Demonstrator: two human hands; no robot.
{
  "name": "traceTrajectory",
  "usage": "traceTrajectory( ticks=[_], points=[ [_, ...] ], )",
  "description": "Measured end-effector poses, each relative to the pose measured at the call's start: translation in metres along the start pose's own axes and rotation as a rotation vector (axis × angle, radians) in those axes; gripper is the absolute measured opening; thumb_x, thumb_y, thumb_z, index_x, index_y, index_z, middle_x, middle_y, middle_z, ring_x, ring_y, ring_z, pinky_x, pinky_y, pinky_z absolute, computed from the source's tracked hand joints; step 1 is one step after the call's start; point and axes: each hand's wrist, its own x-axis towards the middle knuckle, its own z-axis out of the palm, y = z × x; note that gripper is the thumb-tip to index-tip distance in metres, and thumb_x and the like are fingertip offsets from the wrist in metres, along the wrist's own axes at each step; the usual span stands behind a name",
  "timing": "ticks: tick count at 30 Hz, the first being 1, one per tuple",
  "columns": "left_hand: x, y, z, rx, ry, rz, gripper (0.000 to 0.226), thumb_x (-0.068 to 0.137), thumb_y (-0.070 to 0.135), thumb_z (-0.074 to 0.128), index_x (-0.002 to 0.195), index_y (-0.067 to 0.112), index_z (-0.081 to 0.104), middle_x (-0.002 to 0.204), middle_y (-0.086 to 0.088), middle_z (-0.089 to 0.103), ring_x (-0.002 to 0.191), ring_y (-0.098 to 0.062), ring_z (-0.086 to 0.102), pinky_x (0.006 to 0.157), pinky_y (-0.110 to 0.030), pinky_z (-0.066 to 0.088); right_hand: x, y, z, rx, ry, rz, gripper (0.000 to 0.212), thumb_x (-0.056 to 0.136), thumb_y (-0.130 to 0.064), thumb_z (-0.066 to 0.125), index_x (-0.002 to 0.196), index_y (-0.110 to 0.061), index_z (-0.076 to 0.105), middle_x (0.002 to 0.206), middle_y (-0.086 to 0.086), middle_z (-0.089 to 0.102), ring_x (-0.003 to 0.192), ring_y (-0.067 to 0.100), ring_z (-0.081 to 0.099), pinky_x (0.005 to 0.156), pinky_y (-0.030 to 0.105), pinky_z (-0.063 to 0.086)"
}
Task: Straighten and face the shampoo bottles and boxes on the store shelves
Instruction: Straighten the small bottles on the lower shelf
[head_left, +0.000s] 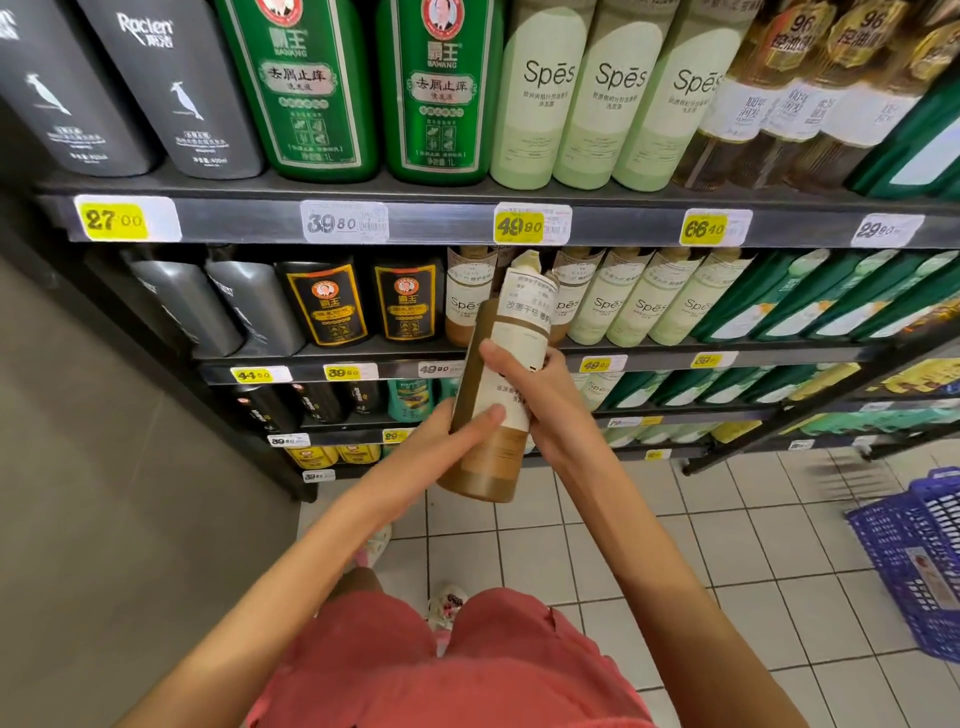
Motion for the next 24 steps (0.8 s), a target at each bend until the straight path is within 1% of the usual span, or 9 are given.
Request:
traceTrajectory(
  ticks=[2,4,7,11,13,15,19,22,24],
  points=[
    [0.004,-0.003,0.005,0.097,0.096,0.037,0.058,0.08,0.052,0.054,0.13,0.03,0.035,0.118,0.013,0.056,0.101,0.004,0.054,0.076,-0.011,0.044,0.0,0.0,0.001,-0.01,-0.035,0.009,0.052,0.081,-0.022,0.073,0.124,-0.002,0.051,0.102,0.01,0.07,0.081,0.012,0.071,0.065,0.022,0.056],
    [0.006,-0.007,0.006,0.057,0.117,0.061,0.044,0.085,0.043,0.054,0.124,0.034,0.035,0.112,0.016,0.056,0.097,0.004,0.055,0.069,-0.007,0.046,-0.001,0.001,-0.003,-0.037,-0.109,0.007,0.034,0.086,-0.026,0.066,0.113,-0.006,0.061,0.096,0.008,0.073,0.084,0.014,0.071,0.068,0.023,0.057],
    [0.005,-0.008,0.003,-0.193,0.065,0.034,0.046,0.075,0.044,0.057,0.118,0.036,0.044,0.114,0.007,0.064,0.1,-0.007,0.063,0.075,-0.02,0.052,-0.003,0.003,-0.007,-0.038,-0.178,0.006,0.034,0.089,-0.029,0.061,0.116,-0.009,0.06,0.103,0.007,0.072,0.094,0.017,0.07,0.076,0.026,0.057],
    [0.008,-0.003,0.0,-0.503,0.004,-0.038,0.044,0.075,0.04,0.058,0.116,0.026,0.052,0.097,0.002,0.074,0.09,-0.013,0.07,0.064,-0.03,0.057,-0.004,0.004,-0.012,0.103,-0.251,0.096,0.045,0.091,-0.031,0.055,0.129,-0.006,0.051,0.118,0.012,0.067,0.107,0.021,0.065,0.086,0.031,0.055],
    [0.01,-0.003,-0.001,-0.571,-0.015,-0.049,0.042,0.076,0.04,0.057,0.115,0.024,0.055,0.1,-0.003,0.073,0.093,-0.017,0.069,0.065,-0.033,0.057,-0.008,0.01,-0.014,0.098,-0.289,0.156,0.051,0.086,-0.04,0.056,0.127,-0.011,0.053,0.117,0.009,0.068,0.109,0.02,0.064,0.088,0.033,0.054],
    [0.012,-0.004,-0.003,-0.549,-0.038,-0.04,0.042,0.077,0.039,0.056,0.116,0.023,0.056,0.108,-0.005,0.071,0.099,-0.02,0.067,0.071,-0.037,0.058,-0.01,0.017,-0.014,0.056,-0.31,0.167,0.059,0.08,-0.045,0.057,0.128,-0.012,0.052,0.117,0.007,0.068,0.109,0.018,0.064,0.092,0.033,0.053],
    [0.015,-0.013,-0.01,-0.44,-0.039,-0.034,0.052,0.079,0.034,0.054,0.128,0.017,0.05,0.124,-0.008,0.062,0.114,-0.022,0.059,0.089,-0.039,0.053,-0.012,0.027,-0.017,0.006,-0.33,0.163,0.068,0.078,-0.041,0.059,0.137,-0.012,0.042,0.128,0.009,0.061,0.116,0.02,0.059,0.1,0.039,0.047],
    [0.018,-0.021,-0.016,-0.282,-0.013,-0.006,0.049,0.085,0.025,0.054,0.132,0.016,0.045,0.127,-0.006,0.058,0.115,-0.02,0.058,0.086,-0.035,0.055,-0.012,0.031,-0.024,-0.185,-0.329,0.13,0.071,0.077,-0.042,0.062,0.14,-0.021,0.037,0.131,0.001,0.058,0.118,0.016,0.057,0.1,0.041,0.047],
    [0.02,-0.025,-0.017,-0.157,0.027,0.01,0.038,0.09,0.018,0.053,0.127,0.019,0.047,0.125,-0.004,0.058,0.112,-0.018,0.059,0.081,-0.03,0.056,-0.01,0.03,-0.03,-0.345,-0.315,0.067,0.062,0.082,-0.038,0.064,0.138,-0.025,0.04,0.129,-0.002,0.059,0.117,0.015,0.057,0.098,0.04,0.048]
  ],
)
